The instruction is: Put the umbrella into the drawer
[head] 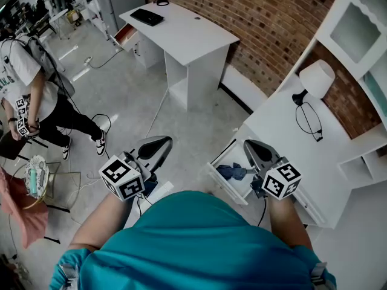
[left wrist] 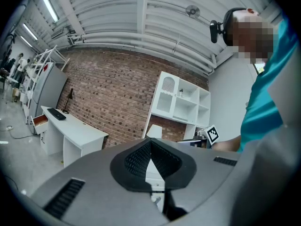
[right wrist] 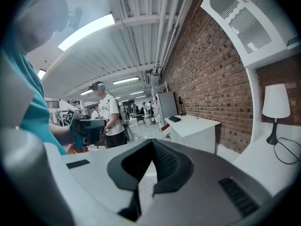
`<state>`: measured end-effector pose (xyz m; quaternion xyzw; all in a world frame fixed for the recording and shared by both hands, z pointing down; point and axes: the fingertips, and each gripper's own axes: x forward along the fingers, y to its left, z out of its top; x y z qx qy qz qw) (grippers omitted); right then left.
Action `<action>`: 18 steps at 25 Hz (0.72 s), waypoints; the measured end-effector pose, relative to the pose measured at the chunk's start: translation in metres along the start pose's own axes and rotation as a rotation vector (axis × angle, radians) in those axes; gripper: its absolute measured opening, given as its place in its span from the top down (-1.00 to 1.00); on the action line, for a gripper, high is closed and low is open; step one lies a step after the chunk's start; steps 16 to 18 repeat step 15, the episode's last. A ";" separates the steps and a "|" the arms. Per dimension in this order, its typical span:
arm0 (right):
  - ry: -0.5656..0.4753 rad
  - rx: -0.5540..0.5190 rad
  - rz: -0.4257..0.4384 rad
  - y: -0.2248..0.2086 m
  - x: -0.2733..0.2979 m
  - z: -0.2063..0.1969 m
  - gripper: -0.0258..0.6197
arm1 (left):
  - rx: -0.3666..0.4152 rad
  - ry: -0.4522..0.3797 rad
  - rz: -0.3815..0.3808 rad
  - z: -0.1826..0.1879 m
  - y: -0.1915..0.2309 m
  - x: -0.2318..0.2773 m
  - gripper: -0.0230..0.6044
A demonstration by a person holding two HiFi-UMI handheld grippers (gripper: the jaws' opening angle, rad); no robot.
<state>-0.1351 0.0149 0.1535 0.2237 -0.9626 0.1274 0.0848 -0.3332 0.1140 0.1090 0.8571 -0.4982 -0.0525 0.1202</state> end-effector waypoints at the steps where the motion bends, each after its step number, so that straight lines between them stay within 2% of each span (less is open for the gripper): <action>1: 0.001 -0.002 0.001 0.001 0.001 0.000 0.86 | 0.000 0.000 -0.001 0.000 0.001 -0.001 0.88; 18: 0.006 -0.018 0.001 0.000 0.005 0.003 0.86 | 0.009 0.003 -0.009 0.001 0.003 0.001 0.88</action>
